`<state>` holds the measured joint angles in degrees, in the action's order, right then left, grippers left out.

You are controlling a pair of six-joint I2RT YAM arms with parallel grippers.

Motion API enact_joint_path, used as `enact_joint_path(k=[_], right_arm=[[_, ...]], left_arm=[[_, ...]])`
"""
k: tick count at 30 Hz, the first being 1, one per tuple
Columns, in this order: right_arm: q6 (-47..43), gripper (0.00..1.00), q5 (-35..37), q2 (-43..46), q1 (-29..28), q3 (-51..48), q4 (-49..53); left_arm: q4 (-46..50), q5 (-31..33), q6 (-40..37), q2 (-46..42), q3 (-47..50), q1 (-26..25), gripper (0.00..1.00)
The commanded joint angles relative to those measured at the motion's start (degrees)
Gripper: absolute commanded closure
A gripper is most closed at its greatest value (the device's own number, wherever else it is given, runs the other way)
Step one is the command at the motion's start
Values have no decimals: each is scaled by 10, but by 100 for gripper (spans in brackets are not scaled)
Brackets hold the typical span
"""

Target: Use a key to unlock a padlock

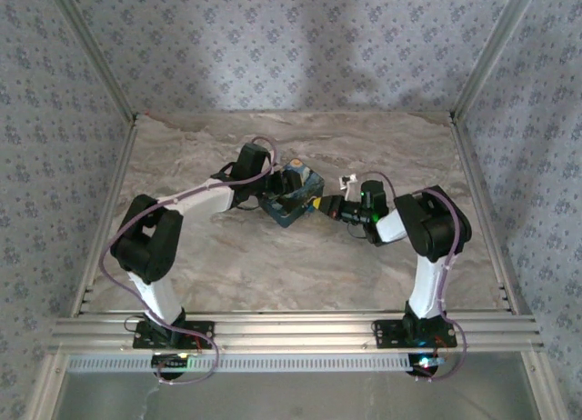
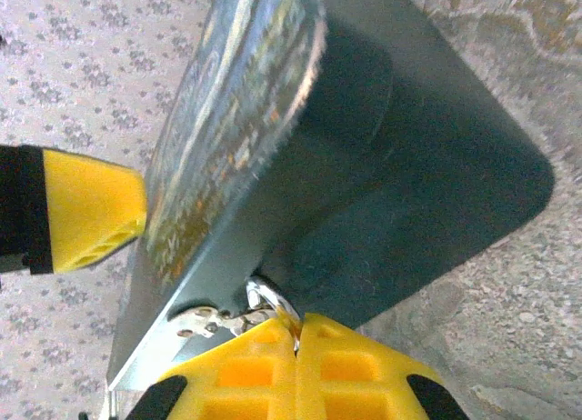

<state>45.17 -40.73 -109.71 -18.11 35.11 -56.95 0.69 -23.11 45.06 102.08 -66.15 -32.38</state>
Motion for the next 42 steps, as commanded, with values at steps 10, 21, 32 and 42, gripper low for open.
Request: enact_joint_path(k=[10, 21, 32, 42], right_arm=[[-96, 100, 53, 181, 6, -17, 240], [-197, 100, 188, 396, -65, 52, 719], [-198, 100, 240, 426, -140, 49, 933], [-211, 100, 224, 367, -150, 31, 903]], left_arm=[[62, -4, -24, -50, 23, 44, 36], [60, 14, -74, -148, 38, 98, 32], [-7, 143, -117, -300, 160, 100, 11], [11, 167, -122, -319, 178, 101, 10]])
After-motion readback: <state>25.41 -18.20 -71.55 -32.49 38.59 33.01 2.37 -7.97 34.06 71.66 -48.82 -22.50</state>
